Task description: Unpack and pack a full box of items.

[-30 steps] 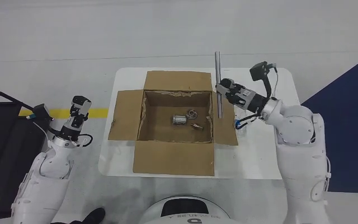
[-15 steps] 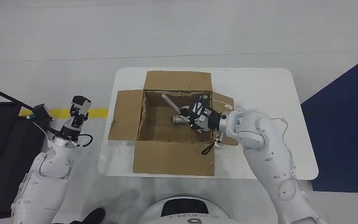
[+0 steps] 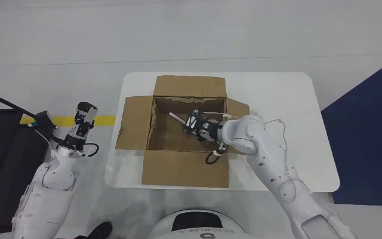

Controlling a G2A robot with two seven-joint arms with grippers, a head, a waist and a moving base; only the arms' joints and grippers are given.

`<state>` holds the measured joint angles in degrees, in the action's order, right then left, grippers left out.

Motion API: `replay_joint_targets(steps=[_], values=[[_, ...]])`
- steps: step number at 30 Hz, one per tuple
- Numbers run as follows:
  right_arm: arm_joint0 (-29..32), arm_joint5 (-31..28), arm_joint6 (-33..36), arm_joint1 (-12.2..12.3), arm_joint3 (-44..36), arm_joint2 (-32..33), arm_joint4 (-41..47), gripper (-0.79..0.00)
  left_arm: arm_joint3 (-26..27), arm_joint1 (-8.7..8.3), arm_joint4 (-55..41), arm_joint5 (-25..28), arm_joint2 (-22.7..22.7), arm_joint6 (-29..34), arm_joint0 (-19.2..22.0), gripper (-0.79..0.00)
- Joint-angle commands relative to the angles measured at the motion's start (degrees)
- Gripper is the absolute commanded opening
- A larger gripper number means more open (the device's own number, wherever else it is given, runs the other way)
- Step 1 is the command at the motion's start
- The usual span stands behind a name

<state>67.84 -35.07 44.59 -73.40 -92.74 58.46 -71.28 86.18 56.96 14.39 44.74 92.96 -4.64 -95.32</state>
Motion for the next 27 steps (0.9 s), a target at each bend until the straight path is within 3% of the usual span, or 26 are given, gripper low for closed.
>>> replay_joint_targets(steps=[1,2,6,8,9,10,12,15,20,24,27], values=[[0.32,1.57,0.16,0.04,0.05,-0.49,-1.75,-0.539,0.00,0.00,0.00,0.00,0.00,0.00,0.00,0.000],[0.52,2.50,0.32,0.06,0.26,-0.66,-2.50,-0.474,0.00,0.00,0.00,0.00,0.00,0.00,0.00,0.000],[1.14,5.31,0.29,0.04,0.38,-1.42,-4.06,-0.403,0.00,0.00,0.00,0.00,0.00,0.00,0.00,0.000],[1.48,6.25,-0.19,0.07,-0.04,-1.20,-3.56,-0.228,0.00,0.00,0.00,0.00,0.00,0.00,0.00,0.000],[1.80,6.57,-0.45,0.14,-0.81,-0.69,-2.72,-0.194,0.00,0.00,0.00,0.00,0.00,0.00,0.00,0.000],[2.18,7.01,-0.92,0.27,-2.09,0.14,-2.07,-0.074,0.00,0.00,0.00,0.00,0.00,0.00,0.00,0.000],[3.97,7.90,-2.85,0.75,-5.92,2.76,-1.18,-0.006,0.00,0.00,0.00,0.00,0.00,0.00,0.00,0.000],[8.56,9.01,-6.19,1.84,-13.12,9.73,1.93,0.000,0.00,0.00,0.00,0.00,0.00,0.00,0.00,0.000],[18.07,11.47,-11.84,3.51,-21.16,26.99,11.68,0.000,0.00,0.00,0.00,0.00,0.00,0.00,0.00,0.000],[21.77,18.53,-12.45,3.94,-19.79,36.69,17.05,0.000,0.00,0.00,0.00,0.00,0.00,0.00,0.00,0.000],[20.02,25.79,-7.36,4.11,-15.85,38.40,15.66,0.000,0.00,0.00,0.00,0.00,0.00,0.00,0.00,0.000]])
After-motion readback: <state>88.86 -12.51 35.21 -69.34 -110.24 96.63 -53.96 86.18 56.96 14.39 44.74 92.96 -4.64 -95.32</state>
